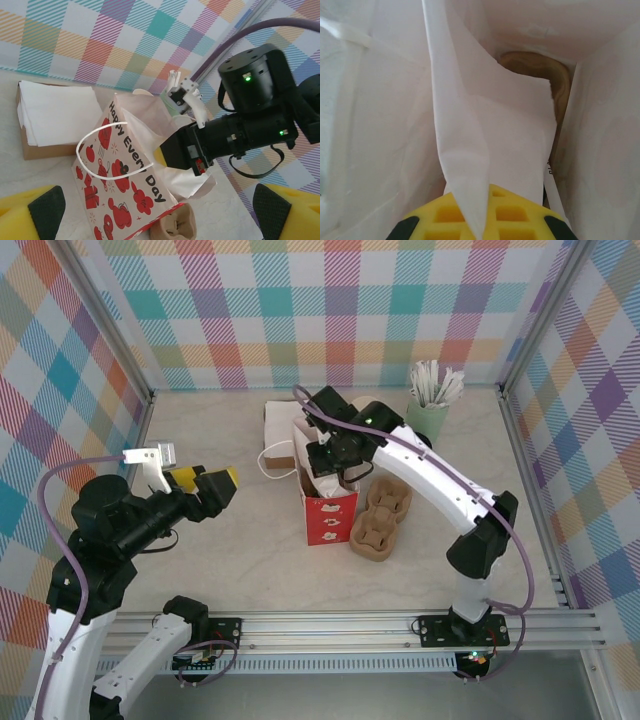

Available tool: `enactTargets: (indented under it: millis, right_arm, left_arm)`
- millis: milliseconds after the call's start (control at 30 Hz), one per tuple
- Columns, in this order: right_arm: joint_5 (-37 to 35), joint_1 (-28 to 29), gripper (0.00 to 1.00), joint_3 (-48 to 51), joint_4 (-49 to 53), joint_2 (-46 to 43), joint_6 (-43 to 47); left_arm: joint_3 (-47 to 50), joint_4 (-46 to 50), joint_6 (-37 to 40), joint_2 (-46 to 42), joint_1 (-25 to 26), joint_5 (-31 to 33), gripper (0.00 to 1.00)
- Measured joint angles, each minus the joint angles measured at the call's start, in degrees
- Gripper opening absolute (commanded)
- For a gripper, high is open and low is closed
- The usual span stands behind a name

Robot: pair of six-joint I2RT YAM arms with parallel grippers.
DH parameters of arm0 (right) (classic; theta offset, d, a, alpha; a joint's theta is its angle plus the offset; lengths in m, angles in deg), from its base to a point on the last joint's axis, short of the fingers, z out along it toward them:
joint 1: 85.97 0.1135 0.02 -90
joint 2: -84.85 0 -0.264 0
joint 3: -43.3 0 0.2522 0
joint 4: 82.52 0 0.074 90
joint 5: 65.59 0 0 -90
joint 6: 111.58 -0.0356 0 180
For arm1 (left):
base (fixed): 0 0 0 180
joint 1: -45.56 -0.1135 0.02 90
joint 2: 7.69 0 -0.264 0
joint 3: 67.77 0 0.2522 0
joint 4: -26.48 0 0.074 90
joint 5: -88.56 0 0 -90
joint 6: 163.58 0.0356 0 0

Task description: Pack the takeout coffee

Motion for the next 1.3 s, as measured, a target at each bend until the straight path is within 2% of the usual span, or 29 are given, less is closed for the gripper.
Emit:
enactTargets:
  millis: [300, 467, 667, 967, 1133, 1300]
  right_arm:
    - [1.53, -0.55, 0.04, 1.95, -0.66, 2.62, -0.07]
    - [2.86, -0.96, 0.19, 1.95, -0.66, 2.86, 0.22]
    - [4.07, -1.36, 0.31, 1.03, -0.52, 2.86, 0.66]
    - [4.09, -1.51, 0.49, -6.01, 1.99, 2.34, 1.09]
    - [5.14, -1.51, 0.46, -8.04, 2.93, 1.75, 1.40]
    - [7.32, -1.51, 0.28, -8.04, 4.07, 1.66, 1.64]
  left_arm:
    - [0.33, -0.07, -0.46, 0.02, 0.00, 0.00, 0.99]
    - [0.61, -0.07, -0.61, 0.26, 0.00, -0.02, 0.99]
    - [0.96, -0.07, -0.79, 0.28, 0.00, 0.02, 0.99]
    - [1.22, -0.07, -0.83, 0.26, 0.00, 0.63, 0.99]
    - [1.27, -0.04, -0.98, 0.26, 0.00, 0.66, 0.99]
    - [1.46, -0.04, -1.03, 0.17, 0.00, 0.72, 0.99]
